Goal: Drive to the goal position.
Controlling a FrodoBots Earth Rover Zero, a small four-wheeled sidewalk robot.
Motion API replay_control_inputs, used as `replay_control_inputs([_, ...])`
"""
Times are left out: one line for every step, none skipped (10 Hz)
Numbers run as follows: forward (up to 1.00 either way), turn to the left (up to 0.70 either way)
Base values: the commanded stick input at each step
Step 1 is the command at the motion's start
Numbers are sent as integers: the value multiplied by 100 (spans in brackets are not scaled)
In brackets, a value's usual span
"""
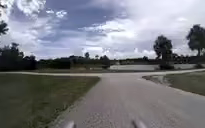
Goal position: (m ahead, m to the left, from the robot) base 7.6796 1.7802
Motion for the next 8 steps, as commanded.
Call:
replay_control_inputs([70,0])
replay_control_inputs([70,0])
replay_control_inputs([70,0])
replay_control_inputs([70,0])
replay_control_inputs([70,0])
replay_control_inputs([70,-2])
replay_control_inputs([70,-10])
replay_control_inputs([70,-34])
